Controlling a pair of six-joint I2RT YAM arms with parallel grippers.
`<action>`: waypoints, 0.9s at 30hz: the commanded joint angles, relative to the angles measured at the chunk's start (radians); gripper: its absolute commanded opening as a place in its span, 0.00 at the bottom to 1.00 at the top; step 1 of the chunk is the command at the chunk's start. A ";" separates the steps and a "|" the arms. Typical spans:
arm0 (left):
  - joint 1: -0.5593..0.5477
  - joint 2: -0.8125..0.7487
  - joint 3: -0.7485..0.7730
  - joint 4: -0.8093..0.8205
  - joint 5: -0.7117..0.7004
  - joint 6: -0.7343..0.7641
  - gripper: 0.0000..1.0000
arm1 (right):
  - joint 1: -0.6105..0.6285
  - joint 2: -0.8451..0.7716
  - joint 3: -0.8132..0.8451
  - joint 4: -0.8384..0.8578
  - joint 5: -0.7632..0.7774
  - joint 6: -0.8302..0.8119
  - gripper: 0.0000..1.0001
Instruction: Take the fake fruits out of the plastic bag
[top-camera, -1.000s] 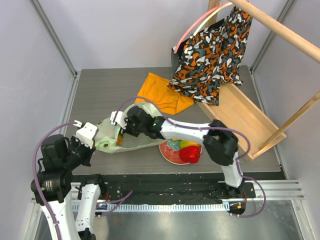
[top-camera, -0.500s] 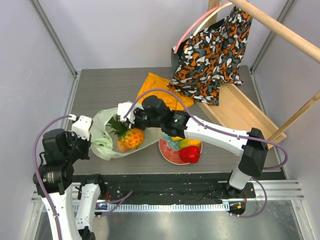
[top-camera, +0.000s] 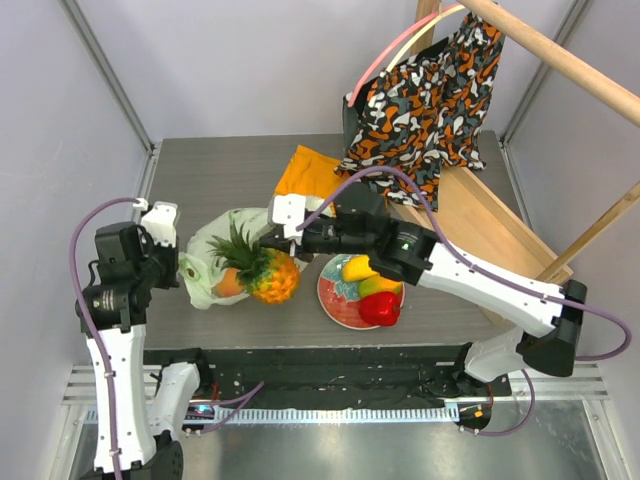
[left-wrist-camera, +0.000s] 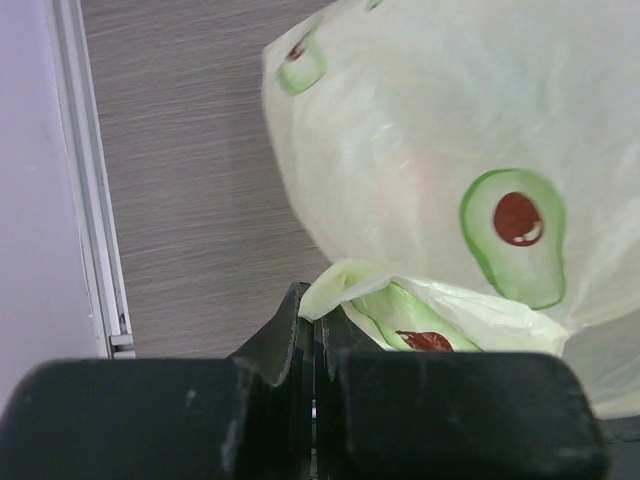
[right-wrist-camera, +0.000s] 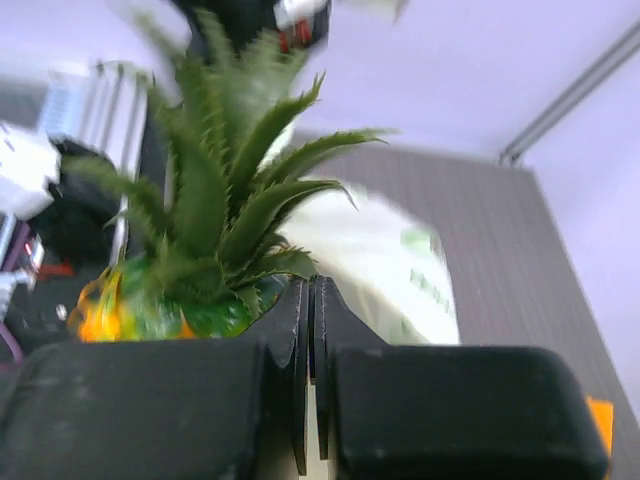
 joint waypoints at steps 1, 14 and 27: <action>0.004 0.018 -0.007 0.071 -0.013 -0.028 0.00 | 0.002 -0.057 0.020 0.163 -0.059 0.092 0.01; 0.004 0.063 0.002 0.094 -0.065 -0.047 0.00 | -0.061 -0.072 0.011 0.370 -0.073 0.345 0.01; 0.020 0.047 0.071 0.150 -0.507 0.001 0.00 | -0.176 -0.166 0.048 0.234 -0.010 0.249 0.01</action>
